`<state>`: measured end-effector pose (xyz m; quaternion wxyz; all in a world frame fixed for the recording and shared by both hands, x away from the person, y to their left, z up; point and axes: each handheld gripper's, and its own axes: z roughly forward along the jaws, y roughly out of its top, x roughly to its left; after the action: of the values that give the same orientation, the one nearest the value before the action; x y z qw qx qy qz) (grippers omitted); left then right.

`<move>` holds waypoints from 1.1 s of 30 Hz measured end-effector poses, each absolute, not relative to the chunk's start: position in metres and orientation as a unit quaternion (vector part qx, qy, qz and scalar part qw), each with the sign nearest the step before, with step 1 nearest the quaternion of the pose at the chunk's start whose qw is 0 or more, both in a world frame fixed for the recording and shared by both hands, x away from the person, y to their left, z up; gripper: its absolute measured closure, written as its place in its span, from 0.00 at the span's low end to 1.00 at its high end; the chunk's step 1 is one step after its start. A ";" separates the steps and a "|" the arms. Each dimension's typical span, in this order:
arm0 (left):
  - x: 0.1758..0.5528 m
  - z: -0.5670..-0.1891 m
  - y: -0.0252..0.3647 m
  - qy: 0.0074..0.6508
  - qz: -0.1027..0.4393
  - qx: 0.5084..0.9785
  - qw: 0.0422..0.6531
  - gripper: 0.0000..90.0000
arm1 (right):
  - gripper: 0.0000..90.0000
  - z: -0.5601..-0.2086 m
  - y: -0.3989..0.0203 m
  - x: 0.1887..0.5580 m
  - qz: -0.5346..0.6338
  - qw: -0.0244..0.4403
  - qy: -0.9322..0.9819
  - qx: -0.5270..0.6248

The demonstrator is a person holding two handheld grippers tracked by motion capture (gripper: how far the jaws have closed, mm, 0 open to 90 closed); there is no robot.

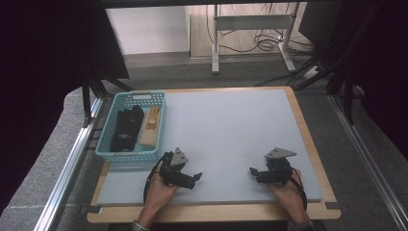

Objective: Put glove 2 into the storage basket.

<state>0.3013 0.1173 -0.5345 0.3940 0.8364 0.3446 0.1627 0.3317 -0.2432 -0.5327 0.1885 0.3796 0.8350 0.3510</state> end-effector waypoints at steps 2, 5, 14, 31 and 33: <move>0.301 -0.536 0.117 0.344 0.163 0.837 0.392 0.00 | 0.18 -0.533 -0.243 0.332 0.351 0.188 0.835 0.380; 0.302 -0.538 0.117 0.344 0.161 0.840 0.389 0.00 | 0.18 -0.533 -0.243 0.332 0.351 0.188 0.835 0.380; 0.302 -0.543 0.114 0.344 0.165 0.845 0.375 0.00 | 0.18 -0.533 -0.243 0.332 0.351 0.189 0.835 0.380; 0.304 -0.547 0.108 0.349 0.163 0.854 0.349 0.00 | 0.18 -0.533 -0.243 0.332 0.351 0.188 0.835 0.380; 0.307 -0.547 0.110 0.356 0.143 0.855 0.349 0.01 | 0.18 -0.533 -0.243 0.332 0.351 0.189 0.835 0.380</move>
<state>0.3073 0.1097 -0.5472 0.3495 0.8546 0.3565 0.1431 0.3317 -0.2431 -0.5326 0.1888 0.3798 0.8350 0.3506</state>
